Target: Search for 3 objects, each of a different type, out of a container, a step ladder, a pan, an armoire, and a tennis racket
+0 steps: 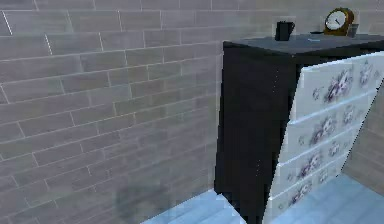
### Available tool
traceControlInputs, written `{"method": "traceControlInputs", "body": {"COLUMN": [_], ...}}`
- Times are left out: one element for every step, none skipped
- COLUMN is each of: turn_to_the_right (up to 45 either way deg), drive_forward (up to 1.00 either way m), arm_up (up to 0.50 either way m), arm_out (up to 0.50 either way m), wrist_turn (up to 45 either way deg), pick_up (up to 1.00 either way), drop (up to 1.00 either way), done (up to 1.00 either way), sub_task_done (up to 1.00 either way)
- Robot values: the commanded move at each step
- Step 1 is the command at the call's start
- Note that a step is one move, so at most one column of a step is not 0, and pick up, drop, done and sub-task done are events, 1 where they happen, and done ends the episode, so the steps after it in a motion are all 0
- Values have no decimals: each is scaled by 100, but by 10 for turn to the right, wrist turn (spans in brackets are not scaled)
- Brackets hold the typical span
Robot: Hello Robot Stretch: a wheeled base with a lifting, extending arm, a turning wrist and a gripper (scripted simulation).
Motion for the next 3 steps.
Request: {"method": "traceControlInputs", "body": {"turn_to_the_right": [450,150,0], "drive_forward": [0,0,30], "arm_up": [0,0,0], "arm_out": [0,0,0], "wrist_turn": [0,0,0], "pick_up": [0,0,0], "drop": [0,0,0], "done": [0,0,0], "sub_task_done": [0,0,0]}}
